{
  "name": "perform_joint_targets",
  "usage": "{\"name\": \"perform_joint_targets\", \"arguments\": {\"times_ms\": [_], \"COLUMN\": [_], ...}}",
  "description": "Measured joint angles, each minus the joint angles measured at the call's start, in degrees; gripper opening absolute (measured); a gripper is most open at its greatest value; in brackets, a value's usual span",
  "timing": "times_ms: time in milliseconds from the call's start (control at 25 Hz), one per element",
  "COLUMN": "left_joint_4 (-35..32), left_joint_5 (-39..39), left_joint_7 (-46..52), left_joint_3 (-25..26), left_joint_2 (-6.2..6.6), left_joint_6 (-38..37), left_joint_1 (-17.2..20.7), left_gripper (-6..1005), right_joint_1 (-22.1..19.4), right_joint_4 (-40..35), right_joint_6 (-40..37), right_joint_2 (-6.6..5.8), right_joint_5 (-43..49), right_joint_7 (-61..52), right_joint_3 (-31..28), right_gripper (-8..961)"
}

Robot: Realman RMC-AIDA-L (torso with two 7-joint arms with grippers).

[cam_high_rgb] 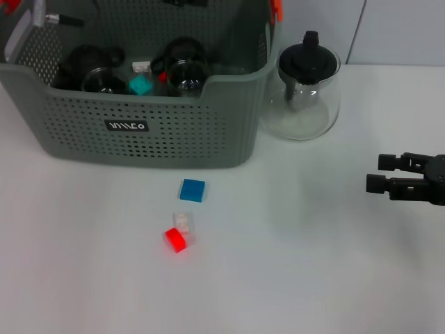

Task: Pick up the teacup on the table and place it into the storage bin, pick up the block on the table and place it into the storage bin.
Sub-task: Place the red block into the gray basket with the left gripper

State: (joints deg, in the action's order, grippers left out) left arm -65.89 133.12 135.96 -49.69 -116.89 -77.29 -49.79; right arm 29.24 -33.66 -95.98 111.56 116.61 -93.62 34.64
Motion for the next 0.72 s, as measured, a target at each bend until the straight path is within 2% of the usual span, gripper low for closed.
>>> {"name": "perform_joint_targets", "arguments": {"times_ms": [80,120,160,320,560,720], "left_joint_4": [2.99,5.51,5.51,8.06,7.75,5.86], "left_joint_5": [4.44,9.38,9.38,17.35,23.71,24.17], "left_joint_7": [0.73,2.27,2.27,6.77,10.62,10.78], "left_joint_3": [-0.12,-0.75,-0.75,-4.45,-6.93,-6.64], "left_joint_2": [0.12,-0.10,-0.10,-0.56,-1.32,-1.80], "left_joint_6": [3.95,8.58,8.58,14.87,17.14,15.20], "left_joint_1": [-1.60,-2.81,-2.81,-3.61,-3.75,-3.44], "left_gripper": [188,188,191,201,217,410], "right_joint_1": [0.01,0.02,0.02,0.03,0.03,0.03], "right_joint_4": [-0.08,-0.10,-0.13,-0.21,-0.26,-0.27], "right_joint_6": [-0.15,-0.22,-0.32,-0.54,-0.93,-1.25], "right_joint_2": [0.06,0.06,0.06,0.06,-0.08,-0.19], "right_joint_5": [0.01,0.02,0.02,0.02,0.02,0.02], "right_joint_7": [0.01,0.01,0.02,0.25,0.82,1.15], "right_joint_3": [0.00,0.00,-0.01,-0.02,0.06,0.08], "right_gripper": [943,943,943,943,943,943]}}
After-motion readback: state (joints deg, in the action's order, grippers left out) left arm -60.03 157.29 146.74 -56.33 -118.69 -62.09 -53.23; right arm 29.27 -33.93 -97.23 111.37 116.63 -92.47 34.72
